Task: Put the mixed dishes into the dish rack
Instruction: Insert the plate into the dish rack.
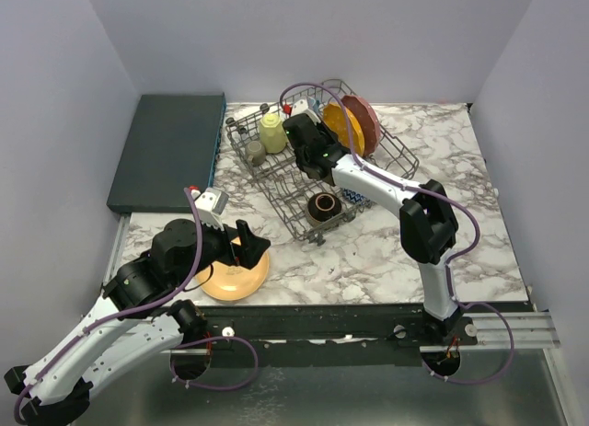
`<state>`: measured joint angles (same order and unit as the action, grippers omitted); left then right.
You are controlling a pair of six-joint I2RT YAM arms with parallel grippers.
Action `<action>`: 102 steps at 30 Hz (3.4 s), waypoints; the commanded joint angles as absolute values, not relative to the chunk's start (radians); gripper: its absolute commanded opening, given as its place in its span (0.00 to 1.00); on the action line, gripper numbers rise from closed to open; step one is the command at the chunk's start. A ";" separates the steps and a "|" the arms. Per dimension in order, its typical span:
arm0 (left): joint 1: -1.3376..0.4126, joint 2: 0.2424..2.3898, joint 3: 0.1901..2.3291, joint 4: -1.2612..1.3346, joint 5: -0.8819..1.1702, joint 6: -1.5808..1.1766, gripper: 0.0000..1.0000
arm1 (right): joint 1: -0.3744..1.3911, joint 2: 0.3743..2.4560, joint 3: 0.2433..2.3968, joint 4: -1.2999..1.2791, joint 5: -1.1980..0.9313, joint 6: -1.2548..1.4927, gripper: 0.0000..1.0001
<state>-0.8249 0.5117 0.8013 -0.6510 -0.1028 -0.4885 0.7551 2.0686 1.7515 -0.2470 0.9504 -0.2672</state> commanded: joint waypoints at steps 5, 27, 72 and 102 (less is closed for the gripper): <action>-0.823 0.507 0.787 -0.630 -0.132 -0.480 0.99 | 0.751 2.110 1.763 -0.327 0.902 -0.197 0.03; -0.822 0.518 0.786 -0.630 -0.138 -0.480 0.99 | 0.751 2.113 1.781 -0.353 0.899 -0.146 0.38; -0.822 0.655 0.822 -0.653 -0.167 -0.508 0.99 | 0.752 1.731 1.636 -0.424 0.578 0.123 0.77; -0.822 0.968 0.805 -0.775 -0.195 -0.892 0.98 | 0.751 1.232 1.234 -0.394 0.342 0.223 0.81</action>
